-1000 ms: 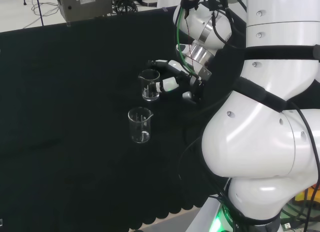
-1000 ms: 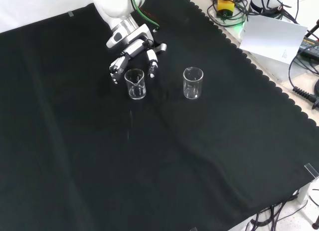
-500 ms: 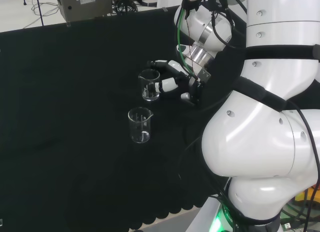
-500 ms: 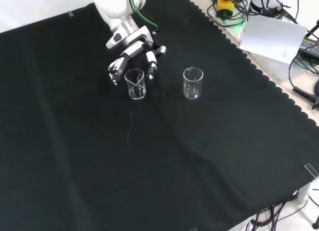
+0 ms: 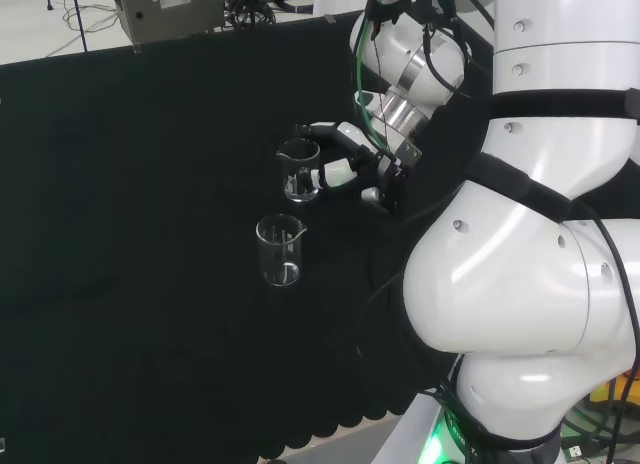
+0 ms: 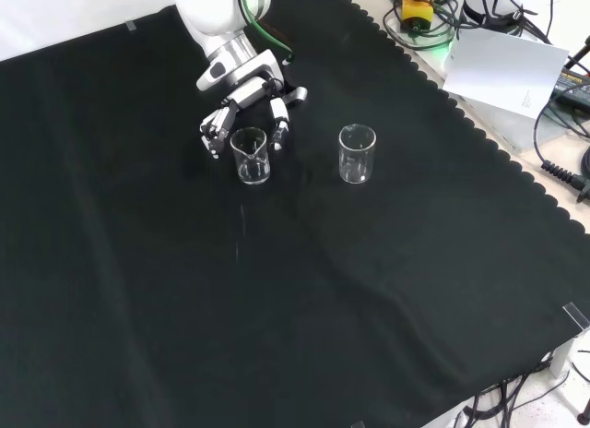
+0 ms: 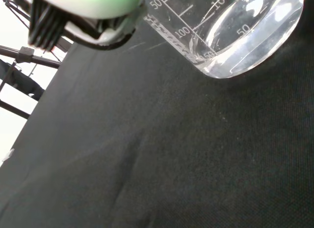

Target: Pick up the beaker on the right.

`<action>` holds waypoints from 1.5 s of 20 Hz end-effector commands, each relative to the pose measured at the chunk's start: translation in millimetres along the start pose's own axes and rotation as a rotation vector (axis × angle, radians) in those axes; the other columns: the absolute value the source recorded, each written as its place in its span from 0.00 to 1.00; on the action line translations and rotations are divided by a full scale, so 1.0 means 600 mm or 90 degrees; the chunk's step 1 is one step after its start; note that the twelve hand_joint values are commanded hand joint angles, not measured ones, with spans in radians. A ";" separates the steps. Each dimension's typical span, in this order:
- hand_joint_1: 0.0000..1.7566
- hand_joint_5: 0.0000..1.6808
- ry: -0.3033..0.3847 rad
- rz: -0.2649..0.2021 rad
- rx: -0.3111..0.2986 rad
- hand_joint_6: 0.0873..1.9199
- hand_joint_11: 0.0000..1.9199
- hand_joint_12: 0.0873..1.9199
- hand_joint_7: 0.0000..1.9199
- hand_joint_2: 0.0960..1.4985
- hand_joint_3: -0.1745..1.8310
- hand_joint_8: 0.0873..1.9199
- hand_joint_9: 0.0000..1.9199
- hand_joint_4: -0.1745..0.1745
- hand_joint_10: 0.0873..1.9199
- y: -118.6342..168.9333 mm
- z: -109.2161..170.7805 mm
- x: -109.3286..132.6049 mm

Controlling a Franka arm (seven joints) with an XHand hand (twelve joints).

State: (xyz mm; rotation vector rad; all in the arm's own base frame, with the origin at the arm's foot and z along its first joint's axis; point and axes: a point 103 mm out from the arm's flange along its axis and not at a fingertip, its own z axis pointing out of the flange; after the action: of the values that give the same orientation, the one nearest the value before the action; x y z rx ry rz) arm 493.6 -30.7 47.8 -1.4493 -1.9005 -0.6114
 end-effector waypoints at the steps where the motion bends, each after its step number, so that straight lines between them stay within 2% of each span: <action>1: 0.55 0.31 0.025 -0.017 0.004 0.00 0.00 0.67 0.20 0.29 0.39 0.33 0.24 0.43 0.27 0.006 0.010 0.003; 6: 0.53 0.30 0.029 -0.020 0.007 0.00 0.00 0.67 0.20 0.29 0.40 0.33 0.25 0.43 0.27 0.008 0.018 0.004; 9: 0.52 0.30 0.021 -0.015 0.007 0.01 0.00 0.67 0.20 0.29 0.40 0.33 0.25 0.43 0.27 0.026 0.043 0.015; 12: 0.52 0.31 0.045 -0.019 -0.002 0.01 0.00 0.68 0.20 0.29 0.40 0.33 0.25 0.43 0.27 0.011 0.024 0.006; 19: 0.52 0.33 0.045 -0.004 -0.019 0.03 0.00 0.70 0.22 0.30 0.41 0.33 0.27 0.42 0.27 0.009 0.020 0.004; 20: 0.53 0.35 0.043 -0.002 -0.022 0.06 0.01 0.70 0.22 0.31 0.40 0.33 0.28 0.42 0.27 0.010 0.020 0.005; 22: 0.55 0.40 0.053 0.001 -0.027 0.26 0.03 0.70 0.25 0.33 0.41 0.32 0.31 0.42 0.25 0.012 0.020 0.005; 24: 0.57 0.42 0.055 -0.004 -0.021 0.40 0.05 0.70 0.27 0.34 0.42 0.33 0.33 0.42 0.25 0.014 0.020 0.008; 26: 0.58 0.42 0.054 -0.013 -0.015 0.46 0.05 0.70 0.28 0.33 0.43 0.33 0.34 0.42 0.25 0.016 0.020 0.012; 30: 0.58 0.39 0.046 -0.023 -0.004 0.49 0.05 0.70 0.28 0.30 0.44 0.33 0.34 0.42 0.25 0.020 0.020 0.020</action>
State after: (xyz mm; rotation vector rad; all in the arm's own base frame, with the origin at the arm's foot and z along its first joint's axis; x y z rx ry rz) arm 498.7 -17.5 44.3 -1.4062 -1.8497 -0.6933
